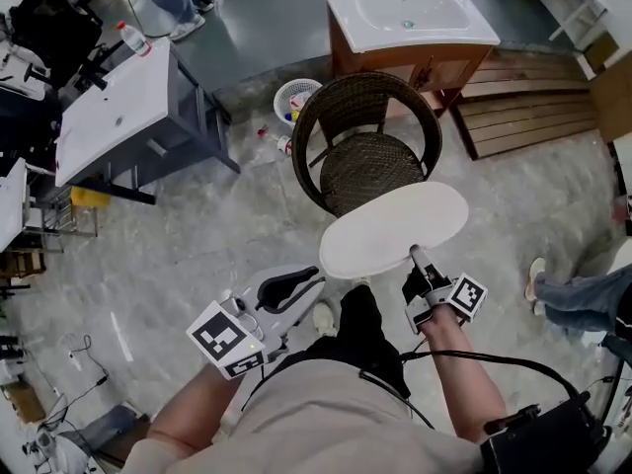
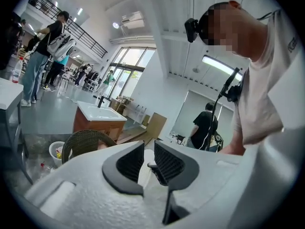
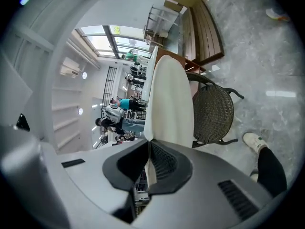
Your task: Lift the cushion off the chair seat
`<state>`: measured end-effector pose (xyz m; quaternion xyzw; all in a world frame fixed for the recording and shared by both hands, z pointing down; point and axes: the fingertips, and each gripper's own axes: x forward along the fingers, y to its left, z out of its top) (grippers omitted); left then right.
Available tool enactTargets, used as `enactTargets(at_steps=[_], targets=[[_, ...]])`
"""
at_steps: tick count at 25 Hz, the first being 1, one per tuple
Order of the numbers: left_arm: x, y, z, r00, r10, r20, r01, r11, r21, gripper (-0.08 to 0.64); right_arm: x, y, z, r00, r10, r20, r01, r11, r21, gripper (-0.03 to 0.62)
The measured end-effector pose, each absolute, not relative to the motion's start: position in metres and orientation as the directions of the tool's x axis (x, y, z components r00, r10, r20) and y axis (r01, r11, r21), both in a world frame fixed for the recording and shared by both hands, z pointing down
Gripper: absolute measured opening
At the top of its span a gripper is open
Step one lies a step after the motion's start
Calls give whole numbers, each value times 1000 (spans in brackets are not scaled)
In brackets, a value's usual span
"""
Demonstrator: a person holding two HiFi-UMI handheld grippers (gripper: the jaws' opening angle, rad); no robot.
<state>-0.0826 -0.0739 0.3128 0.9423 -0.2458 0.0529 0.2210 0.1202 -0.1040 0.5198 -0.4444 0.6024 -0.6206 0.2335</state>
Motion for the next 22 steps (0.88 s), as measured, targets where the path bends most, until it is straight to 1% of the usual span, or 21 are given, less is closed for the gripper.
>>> enactTargets(at_steps=[5,10,16,22], targets=[[-98,-50,293,871,-459,175,-490,-786,378,61,114,-64,456,-500,-840,209,-236,-100,-967,26],[-115,-31,275,866,-478,144,-496,-790,360,61,108,-24,411,-495,-852,170,-243,-52,-969,26],[-127,-7,266,863,-491,120,-498,-788,362,60,101,20,380,-501,-853,142,-233,-25,-972,26],[-135,16,268,856,-503,116,-508,-781,363,61,93,53,372,-511,-848,143,-245,-16,-969,26]])
